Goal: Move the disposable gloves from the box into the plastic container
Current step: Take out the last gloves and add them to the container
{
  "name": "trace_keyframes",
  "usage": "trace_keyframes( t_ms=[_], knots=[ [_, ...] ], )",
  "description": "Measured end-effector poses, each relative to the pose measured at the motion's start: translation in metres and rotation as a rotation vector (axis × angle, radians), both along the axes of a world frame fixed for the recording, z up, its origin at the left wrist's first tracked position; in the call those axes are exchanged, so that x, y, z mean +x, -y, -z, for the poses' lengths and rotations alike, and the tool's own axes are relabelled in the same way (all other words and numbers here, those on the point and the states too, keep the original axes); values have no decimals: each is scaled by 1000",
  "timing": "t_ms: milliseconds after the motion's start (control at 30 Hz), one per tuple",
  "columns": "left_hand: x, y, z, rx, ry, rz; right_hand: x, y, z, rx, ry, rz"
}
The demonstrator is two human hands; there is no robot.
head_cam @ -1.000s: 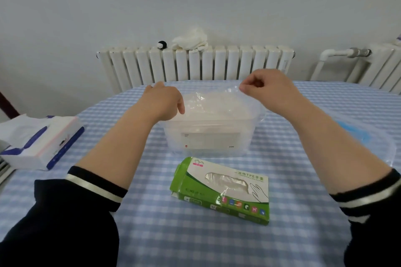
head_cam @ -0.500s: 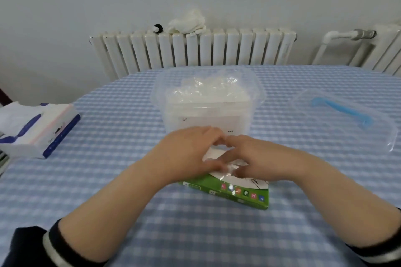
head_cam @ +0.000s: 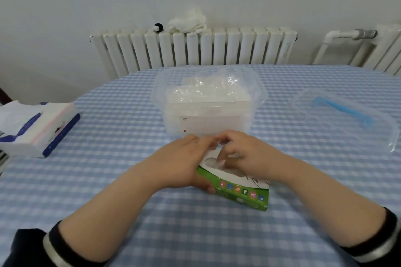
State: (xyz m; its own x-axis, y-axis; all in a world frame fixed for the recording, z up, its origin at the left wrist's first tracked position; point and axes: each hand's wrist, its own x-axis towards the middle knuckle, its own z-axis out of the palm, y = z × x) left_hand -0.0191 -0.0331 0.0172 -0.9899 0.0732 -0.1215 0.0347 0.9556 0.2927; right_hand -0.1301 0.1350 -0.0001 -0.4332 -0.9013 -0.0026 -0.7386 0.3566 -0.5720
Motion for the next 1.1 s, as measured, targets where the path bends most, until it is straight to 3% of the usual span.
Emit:
trace_keyframes(
  t_ms=[100, 200, 267, 434, 567, 734, 901, 1101],
  knots=[
    [0, 0, -1, -36, 1, -17, 0, -7, -18, -220, 233, 128],
    [-2, 1, 3, -54, 20, -32, 1, -12, -39, -571, 575, 301],
    [-3, 5, 3, -30, 65, -42, -1, -16, -49, -685, 788, 287],
    [-3, 22, -18, 404, 221, -43, -2, -19, -49, -668, 960, 258],
    [3, 19, -39, 827, 0, -62, -2, -17, -47, -622, 1055, 177],
    [-15, 2, -59, 986, -365, -288, 1, -12, -44, -580, 1260, 141],
    [-47, 5, -75, 932, -528, -426, -3, -13, -39, -582, 1633, 33],
    [-95, 31, -91, 458, -619, -502, -33, -24, -60, -895, 1727, -129]
  ],
)
